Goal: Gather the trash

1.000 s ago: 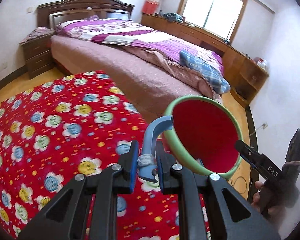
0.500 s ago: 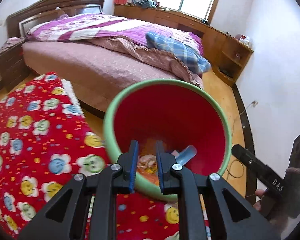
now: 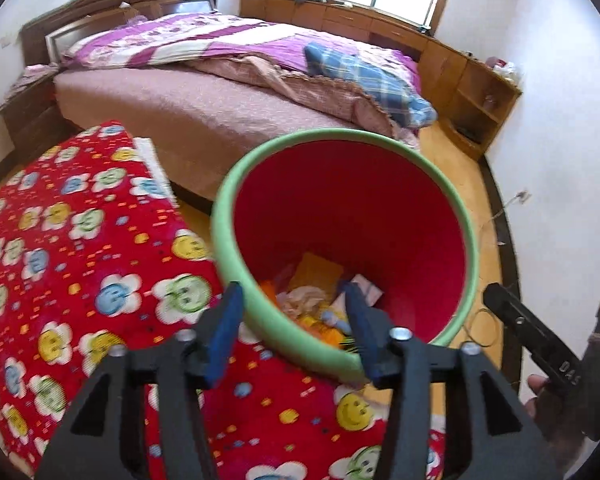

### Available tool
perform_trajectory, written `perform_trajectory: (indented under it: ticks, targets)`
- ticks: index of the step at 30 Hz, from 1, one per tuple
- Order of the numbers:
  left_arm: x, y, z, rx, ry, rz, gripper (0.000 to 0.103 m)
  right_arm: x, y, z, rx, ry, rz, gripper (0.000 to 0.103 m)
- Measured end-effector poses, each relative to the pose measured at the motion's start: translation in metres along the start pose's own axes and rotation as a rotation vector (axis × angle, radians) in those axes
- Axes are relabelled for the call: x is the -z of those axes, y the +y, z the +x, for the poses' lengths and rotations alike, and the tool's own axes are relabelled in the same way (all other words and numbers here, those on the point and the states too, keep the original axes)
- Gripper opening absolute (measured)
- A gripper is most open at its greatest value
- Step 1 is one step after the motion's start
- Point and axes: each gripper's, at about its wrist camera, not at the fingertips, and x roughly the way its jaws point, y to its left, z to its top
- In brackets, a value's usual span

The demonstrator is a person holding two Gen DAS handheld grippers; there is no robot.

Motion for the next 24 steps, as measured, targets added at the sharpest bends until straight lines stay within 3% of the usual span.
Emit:
perform_trajectory:
  ticks: [9,24]
  targets:
    - [0.018,0.026,-0.037,-0.050,-0.032,-0.066,0.054,0.011,0.030,-0.012,-0.042,0.002,-0.077,0.077]
    - [0.066,0.093,-0.113,-0.245,-0.116,-0.222,0.054,0.065,0.116,-0.022,-0.198,0.094,-0.264,0.077]
